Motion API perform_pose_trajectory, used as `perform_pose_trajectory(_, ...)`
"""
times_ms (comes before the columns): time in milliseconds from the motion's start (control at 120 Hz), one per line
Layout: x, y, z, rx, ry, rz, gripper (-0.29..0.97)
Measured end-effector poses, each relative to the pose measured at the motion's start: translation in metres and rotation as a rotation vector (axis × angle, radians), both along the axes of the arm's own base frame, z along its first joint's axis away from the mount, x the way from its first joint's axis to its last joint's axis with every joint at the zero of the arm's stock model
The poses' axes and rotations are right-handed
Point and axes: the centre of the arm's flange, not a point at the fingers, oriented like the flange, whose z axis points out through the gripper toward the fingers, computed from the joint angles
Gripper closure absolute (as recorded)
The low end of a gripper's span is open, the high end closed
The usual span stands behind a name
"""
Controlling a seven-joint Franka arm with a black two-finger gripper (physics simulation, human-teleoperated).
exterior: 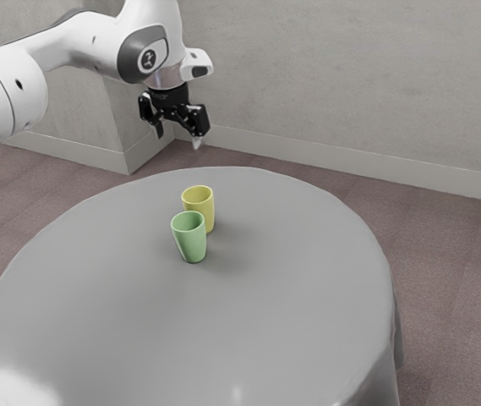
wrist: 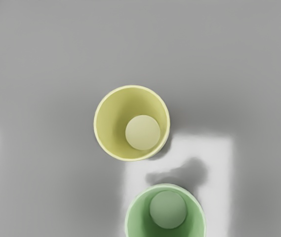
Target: Place the left cup onto the right cup
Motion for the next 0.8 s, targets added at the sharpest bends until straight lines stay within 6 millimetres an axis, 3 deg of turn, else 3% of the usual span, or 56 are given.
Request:
perform_pose_trajectory(275, 0.007, 0.03, -0.022, 0.016, 0.018, 0.005, 0.0)
perform_pose_trajectory(800, 0.017, 0.041, -0.046, 0.018, 0.022, -0.039, 0.0)
